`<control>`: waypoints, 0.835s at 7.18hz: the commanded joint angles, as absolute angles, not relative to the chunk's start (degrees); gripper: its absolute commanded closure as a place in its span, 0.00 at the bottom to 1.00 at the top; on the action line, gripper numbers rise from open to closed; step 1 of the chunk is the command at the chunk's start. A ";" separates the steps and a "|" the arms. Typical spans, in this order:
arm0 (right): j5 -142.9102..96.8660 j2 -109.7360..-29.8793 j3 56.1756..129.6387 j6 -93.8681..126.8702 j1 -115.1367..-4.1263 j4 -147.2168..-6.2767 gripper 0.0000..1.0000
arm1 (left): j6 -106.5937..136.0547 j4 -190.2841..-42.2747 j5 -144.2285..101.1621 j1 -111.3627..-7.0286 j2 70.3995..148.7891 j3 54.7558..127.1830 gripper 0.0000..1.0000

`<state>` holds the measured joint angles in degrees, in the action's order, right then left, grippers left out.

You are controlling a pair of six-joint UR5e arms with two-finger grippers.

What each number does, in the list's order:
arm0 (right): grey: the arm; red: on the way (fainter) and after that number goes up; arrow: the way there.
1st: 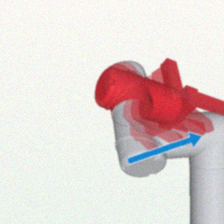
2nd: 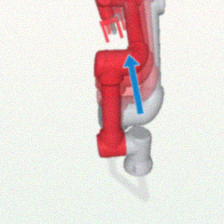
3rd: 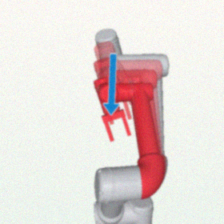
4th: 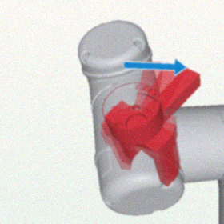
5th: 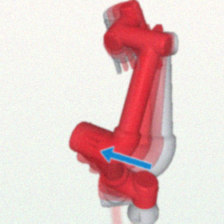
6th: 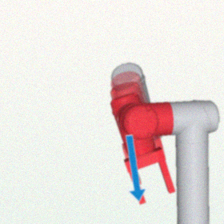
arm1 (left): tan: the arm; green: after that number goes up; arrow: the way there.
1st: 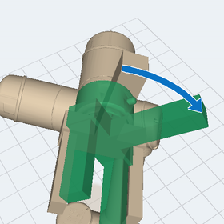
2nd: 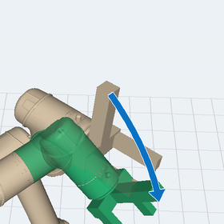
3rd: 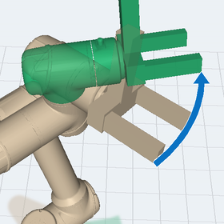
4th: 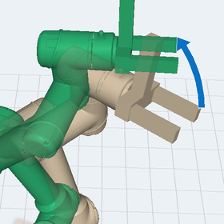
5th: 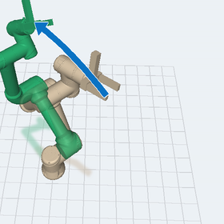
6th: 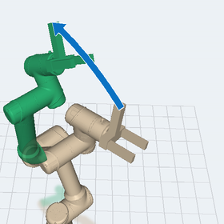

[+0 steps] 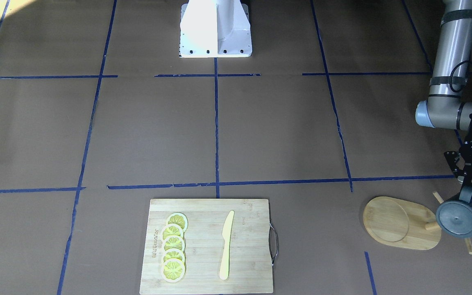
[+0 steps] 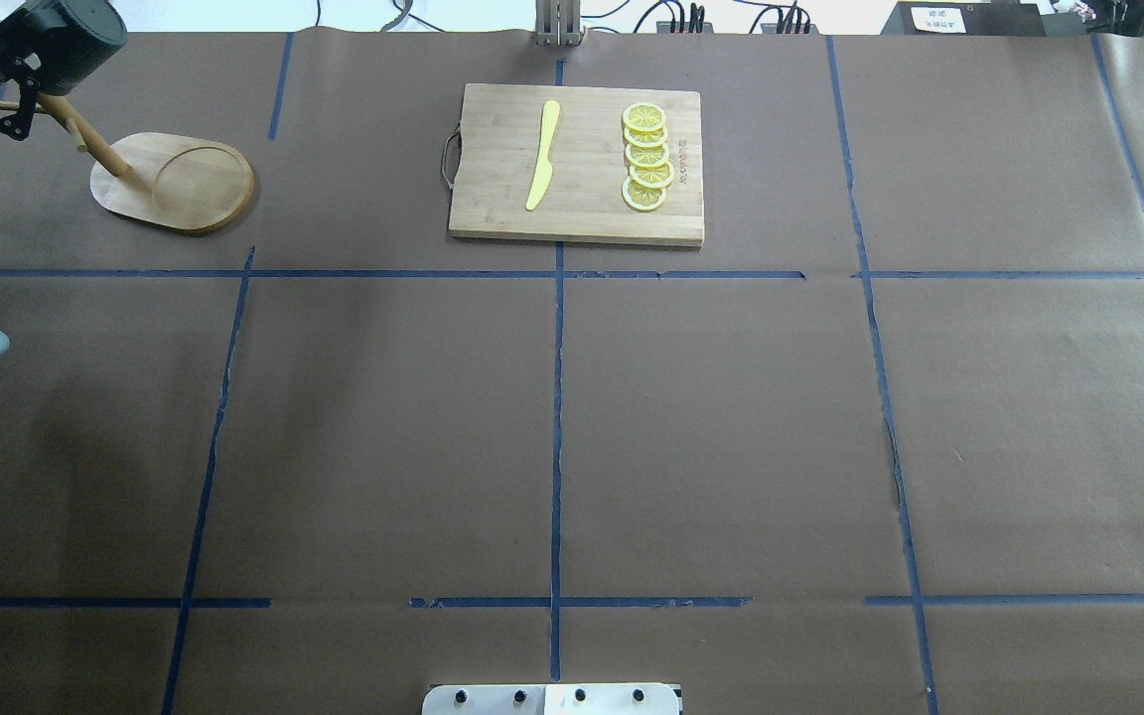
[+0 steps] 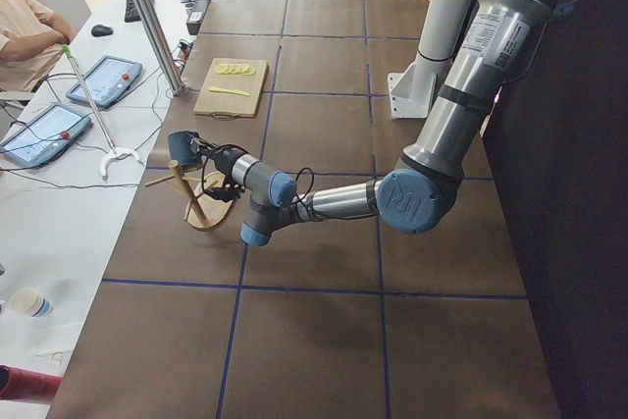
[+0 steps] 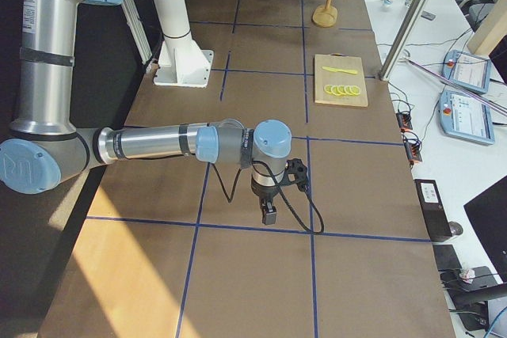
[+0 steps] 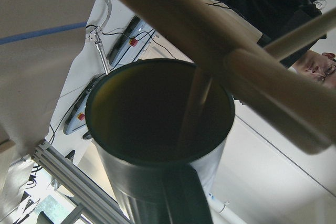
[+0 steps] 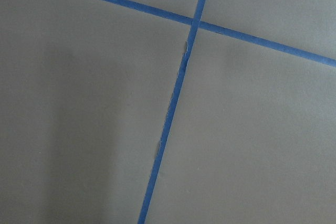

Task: Hang cup on storage rack
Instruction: 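Hook the mug handle onto a rack peg with the left gripper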

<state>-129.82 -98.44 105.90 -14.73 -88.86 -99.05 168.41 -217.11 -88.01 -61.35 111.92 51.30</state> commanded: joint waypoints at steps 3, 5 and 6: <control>-129.81 -98.44 105.91 -14.68 -88.86 -99.05 0.00 | 167.96 -217.53 -88.07 -61.08 111.97 50.54 0.00; -129.81 -98.52 105.91 -14.59 -88.86 -99.05 0.00 | 167.70 -219.01 -88.33 -61.43 111.62 51.24 0.00; -129.81 -98.53 105.82 -14.50 -88.86 -99.05 0.00 | 167.70 -222.33 -88.33 -61.35 109.36 51.41 0.00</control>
